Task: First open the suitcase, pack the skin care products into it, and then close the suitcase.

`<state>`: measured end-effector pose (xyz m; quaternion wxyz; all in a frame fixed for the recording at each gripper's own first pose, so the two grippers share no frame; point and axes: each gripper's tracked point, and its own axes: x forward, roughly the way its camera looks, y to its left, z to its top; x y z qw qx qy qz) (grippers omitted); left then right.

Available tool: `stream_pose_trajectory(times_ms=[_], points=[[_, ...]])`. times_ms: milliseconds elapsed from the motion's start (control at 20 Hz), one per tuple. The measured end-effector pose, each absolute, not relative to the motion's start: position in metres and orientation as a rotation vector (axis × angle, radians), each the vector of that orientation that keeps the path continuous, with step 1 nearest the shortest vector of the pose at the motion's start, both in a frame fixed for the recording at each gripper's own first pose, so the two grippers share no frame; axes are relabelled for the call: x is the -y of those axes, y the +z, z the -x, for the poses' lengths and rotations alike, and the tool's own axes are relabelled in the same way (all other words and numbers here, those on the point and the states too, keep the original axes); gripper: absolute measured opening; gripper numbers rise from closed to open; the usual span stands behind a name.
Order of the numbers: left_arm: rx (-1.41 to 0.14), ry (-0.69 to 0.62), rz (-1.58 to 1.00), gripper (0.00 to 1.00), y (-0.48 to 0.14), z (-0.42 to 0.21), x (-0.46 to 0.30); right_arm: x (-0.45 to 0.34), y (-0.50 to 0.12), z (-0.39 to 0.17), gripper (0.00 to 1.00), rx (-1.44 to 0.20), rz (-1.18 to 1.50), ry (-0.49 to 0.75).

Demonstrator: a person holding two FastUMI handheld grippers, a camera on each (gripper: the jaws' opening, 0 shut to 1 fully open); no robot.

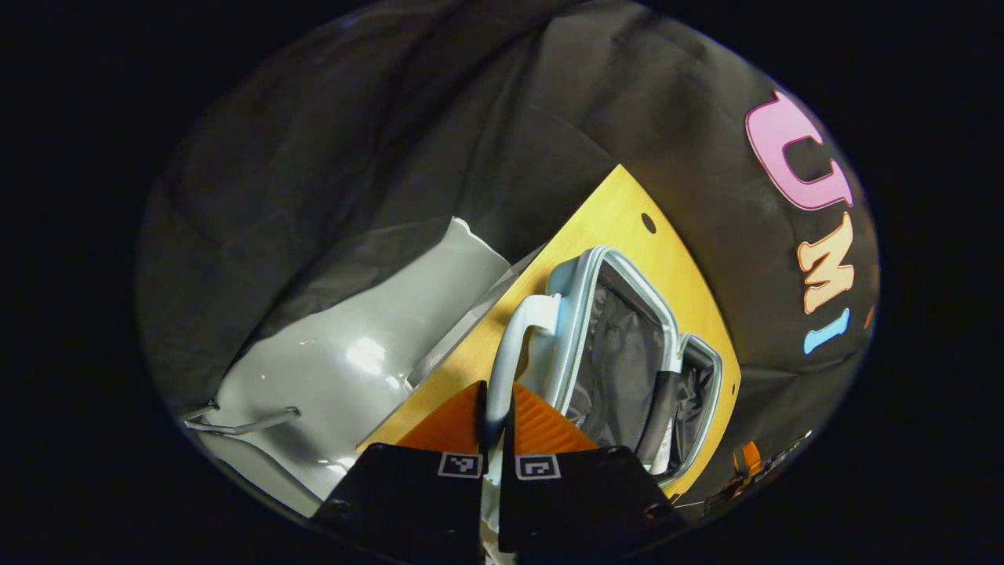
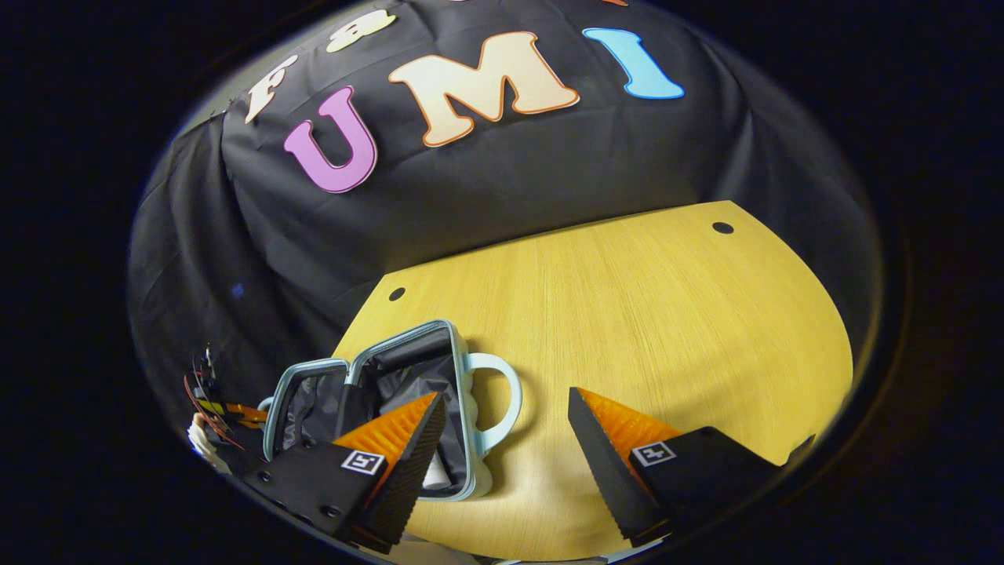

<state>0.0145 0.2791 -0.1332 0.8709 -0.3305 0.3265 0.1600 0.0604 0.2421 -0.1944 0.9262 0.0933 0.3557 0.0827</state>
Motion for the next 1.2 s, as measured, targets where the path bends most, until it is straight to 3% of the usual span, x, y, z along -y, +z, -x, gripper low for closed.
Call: stream_pose_trajectory(times_ms=[100, 650, 950, 1200], points=[[-0.685, 0.333, 0.652, 0.01, -0.108, -0.009, -0.267, -0.244, -0.195, -0.063, 0.98, -0.73, -0.188, 0.189], [-0.566, 0.212, 0.429, 0.01, 0.028, -0.027, -0.133, -0.214, -0.197, -0.072, 0.98, -0.72, -0.211, 0.259], [-0.55, 0.066, 0.315, 0.02, 0.056, -0.058, -0.022, -0.185, -0.193, -0.077, 0.98, -0.697, -0.192, 0.271], [-0.591, -0.073, 0.278, 0.03, 0.043, -0.107, 0.067, -0.163, -0.183, -0.075, 0.98, -0.656, -0.159, 0.273]])
